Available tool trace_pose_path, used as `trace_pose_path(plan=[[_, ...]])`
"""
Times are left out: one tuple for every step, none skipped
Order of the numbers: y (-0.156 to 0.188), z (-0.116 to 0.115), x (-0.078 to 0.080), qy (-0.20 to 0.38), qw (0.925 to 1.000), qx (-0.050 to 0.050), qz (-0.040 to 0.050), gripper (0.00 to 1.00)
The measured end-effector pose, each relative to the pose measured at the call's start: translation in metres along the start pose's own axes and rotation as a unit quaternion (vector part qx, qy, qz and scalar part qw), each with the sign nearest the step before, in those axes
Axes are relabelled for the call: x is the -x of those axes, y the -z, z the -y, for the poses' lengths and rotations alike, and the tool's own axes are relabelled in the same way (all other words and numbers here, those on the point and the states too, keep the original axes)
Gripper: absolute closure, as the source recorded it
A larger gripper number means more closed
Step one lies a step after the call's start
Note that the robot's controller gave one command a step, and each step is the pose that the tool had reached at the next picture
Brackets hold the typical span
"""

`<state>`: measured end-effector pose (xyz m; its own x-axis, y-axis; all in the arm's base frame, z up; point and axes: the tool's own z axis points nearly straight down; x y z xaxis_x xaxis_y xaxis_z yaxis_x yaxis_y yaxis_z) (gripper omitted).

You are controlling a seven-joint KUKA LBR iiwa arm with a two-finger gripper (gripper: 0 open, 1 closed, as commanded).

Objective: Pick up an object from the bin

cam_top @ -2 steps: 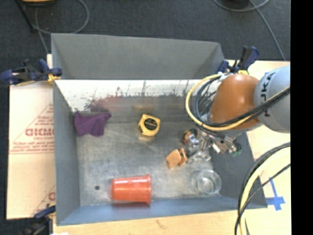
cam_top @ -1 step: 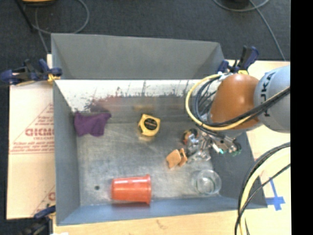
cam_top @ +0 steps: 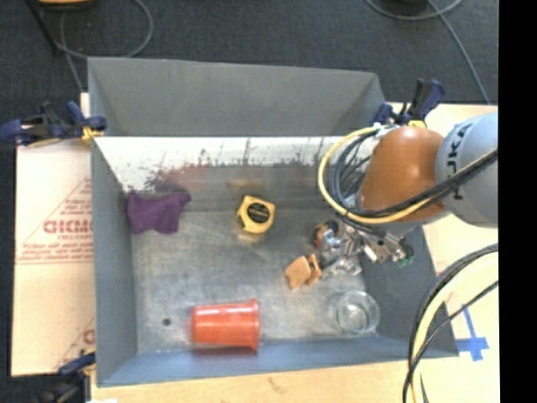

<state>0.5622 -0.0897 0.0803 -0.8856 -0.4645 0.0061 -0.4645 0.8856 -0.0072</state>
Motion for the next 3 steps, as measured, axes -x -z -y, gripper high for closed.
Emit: trace_pose_path(plan=[[-0.0013, -0.0028, 0.0074, 0.001, 0.9999, -0.003, 0.0161, 0.00], [-0.0013, -0.0028, 0.0070, 0.001, 0.9999, -0.003, 0.0157, 0.00], [-0.0014, -0.0100, 0.0062, -0.050, 0.9987, -0.005, 0.0114, 0.00]])
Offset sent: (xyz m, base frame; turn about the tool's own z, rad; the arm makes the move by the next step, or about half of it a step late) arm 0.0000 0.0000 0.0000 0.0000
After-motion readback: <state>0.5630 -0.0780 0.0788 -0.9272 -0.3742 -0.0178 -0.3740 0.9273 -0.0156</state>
